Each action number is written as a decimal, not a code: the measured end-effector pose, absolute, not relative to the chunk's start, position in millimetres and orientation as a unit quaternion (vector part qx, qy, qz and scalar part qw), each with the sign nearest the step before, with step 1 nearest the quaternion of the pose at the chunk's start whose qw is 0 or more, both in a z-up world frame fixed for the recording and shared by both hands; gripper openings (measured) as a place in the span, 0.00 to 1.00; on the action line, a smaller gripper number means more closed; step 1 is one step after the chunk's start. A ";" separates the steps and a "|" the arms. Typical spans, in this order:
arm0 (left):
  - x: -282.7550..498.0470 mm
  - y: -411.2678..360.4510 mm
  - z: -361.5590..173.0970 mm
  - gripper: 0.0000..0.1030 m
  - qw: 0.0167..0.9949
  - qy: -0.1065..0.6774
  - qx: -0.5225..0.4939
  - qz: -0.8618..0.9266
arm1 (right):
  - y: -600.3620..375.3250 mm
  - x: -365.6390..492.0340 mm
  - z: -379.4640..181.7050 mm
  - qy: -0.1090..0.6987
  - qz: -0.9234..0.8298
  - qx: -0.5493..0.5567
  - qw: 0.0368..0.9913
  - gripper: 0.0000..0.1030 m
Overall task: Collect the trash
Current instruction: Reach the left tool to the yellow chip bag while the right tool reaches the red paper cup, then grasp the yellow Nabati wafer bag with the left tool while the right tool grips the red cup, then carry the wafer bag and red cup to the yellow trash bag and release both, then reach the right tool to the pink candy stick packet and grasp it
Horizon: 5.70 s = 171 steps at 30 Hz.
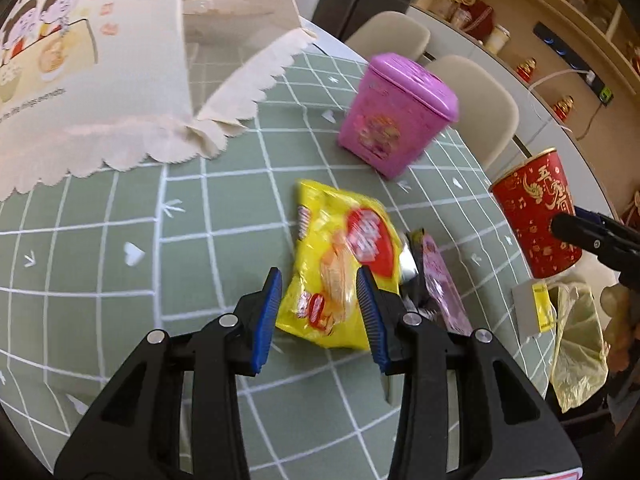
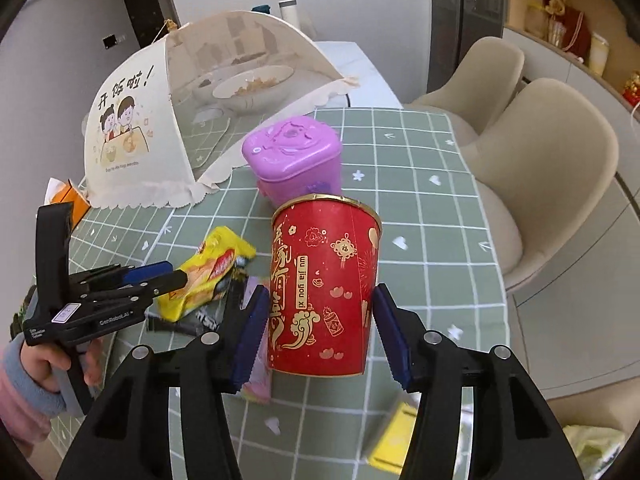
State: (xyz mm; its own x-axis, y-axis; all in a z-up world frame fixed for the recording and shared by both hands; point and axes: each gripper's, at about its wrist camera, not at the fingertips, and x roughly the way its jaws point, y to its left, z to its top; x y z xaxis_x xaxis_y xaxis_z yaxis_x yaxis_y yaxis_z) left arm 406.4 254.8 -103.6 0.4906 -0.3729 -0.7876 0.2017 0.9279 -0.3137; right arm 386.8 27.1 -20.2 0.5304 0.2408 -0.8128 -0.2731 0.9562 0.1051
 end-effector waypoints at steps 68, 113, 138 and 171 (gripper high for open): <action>269.6 217.2 21.9 0.12 0.923 0.357 -0.109 -0.095 | -35.7 263.9 37.7 0.394 0.184 -0.027 0.900 0.50; 157.2 -169.9 12.0 0.12 0.847 0.424 -0.017 -0.319 | -359.1 136.1 63.4 0.330 0.054 0.017 0.942 0.50; 159.4 -180.4 -22.5 0.29 0.827 0.478 -0.015 -0.295 | -356.8 129.2 4.1 0.374 0.077 0.056 0.922 0.50; 155.1 -2.1 -18.5 0.30 0.887 0.436 -0.108 -0.107 | -307.1 127.4 -25.8 0.421 0.093 0.026 0.902 0.53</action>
